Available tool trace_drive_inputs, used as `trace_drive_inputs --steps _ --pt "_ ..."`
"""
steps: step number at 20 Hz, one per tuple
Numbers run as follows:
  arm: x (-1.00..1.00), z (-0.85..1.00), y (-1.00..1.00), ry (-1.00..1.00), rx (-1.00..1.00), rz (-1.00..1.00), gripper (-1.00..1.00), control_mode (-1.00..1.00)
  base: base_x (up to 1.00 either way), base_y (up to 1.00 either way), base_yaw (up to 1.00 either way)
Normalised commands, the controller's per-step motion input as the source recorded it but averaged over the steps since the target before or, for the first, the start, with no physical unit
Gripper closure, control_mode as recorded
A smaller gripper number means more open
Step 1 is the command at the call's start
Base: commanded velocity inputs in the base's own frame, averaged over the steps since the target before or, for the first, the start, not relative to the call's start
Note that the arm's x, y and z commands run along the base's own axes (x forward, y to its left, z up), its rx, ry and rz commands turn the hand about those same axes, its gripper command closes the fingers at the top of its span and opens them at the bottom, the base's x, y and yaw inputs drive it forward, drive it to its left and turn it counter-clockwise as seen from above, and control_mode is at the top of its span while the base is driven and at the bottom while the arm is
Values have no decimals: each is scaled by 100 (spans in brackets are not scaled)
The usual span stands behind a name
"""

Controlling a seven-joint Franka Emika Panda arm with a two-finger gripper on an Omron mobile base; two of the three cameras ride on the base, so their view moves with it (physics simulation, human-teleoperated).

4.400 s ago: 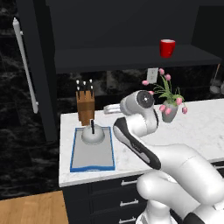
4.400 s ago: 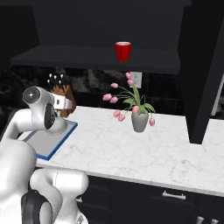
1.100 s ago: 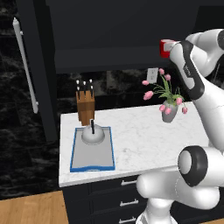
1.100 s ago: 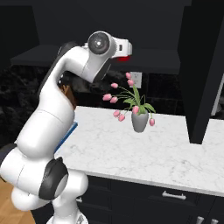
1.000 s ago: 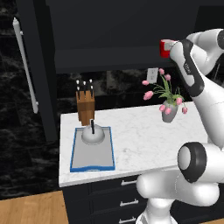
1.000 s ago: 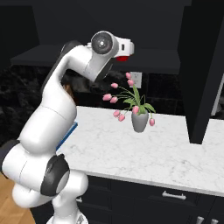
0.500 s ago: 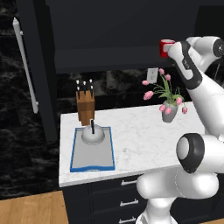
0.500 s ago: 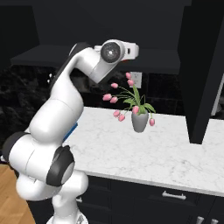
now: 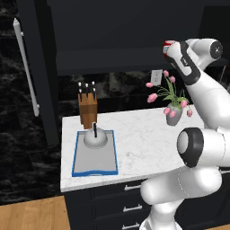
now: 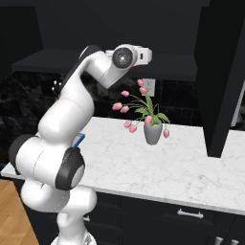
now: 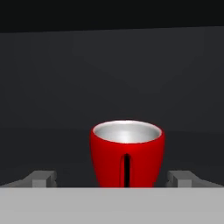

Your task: Pick the kettle from the counter and place it on the tray. Then pick the mug from the cabinet and place it on the tray. Then close the cabinet doors.

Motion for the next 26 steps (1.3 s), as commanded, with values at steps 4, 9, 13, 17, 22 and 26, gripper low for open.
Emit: trace_drive_inputs --steps 4,9,13,17,22,26 --pt "25 -8 -1 0 0 0 -100 -100 0 0 0" --pt "9 -8 -4 0 0 0 100 -100 0 0 0" --pt "0 -3 -2 0 0 0 100 -100 0 0 0" --pt "0 0 -6 -5 0 0 100 -100 0 0 0" --pt "0 0 -1 -3 0 0 100 -100 0 0 0" --pt "0 0 0 0 0 0 100 -100 0 0 0"
